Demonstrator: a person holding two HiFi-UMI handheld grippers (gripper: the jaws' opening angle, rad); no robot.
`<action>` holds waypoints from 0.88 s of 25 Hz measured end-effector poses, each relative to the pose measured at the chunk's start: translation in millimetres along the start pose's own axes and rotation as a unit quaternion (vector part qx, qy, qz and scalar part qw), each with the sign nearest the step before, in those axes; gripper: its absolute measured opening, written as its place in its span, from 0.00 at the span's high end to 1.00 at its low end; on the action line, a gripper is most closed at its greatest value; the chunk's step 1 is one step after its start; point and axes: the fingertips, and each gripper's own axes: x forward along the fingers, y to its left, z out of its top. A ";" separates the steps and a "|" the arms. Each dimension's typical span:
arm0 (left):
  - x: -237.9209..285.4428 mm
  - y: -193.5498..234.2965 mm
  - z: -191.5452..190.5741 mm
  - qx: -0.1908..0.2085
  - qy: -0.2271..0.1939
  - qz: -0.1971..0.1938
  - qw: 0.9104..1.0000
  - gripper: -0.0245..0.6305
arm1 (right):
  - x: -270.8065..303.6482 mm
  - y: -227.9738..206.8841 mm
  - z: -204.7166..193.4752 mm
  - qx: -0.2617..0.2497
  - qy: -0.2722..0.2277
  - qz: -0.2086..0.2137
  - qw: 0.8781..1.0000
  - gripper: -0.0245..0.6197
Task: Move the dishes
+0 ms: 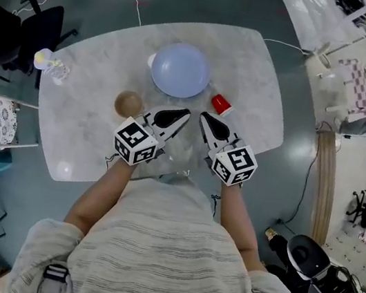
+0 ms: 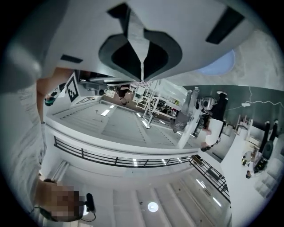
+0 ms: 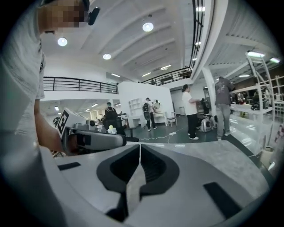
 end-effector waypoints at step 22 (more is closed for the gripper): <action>-42.8 81.5 -68.8 0.000 0.050 0.239 0.970 0.92 | 109.2 7.2 -67.7 -0.198 0.171 0.220 0.940 0.83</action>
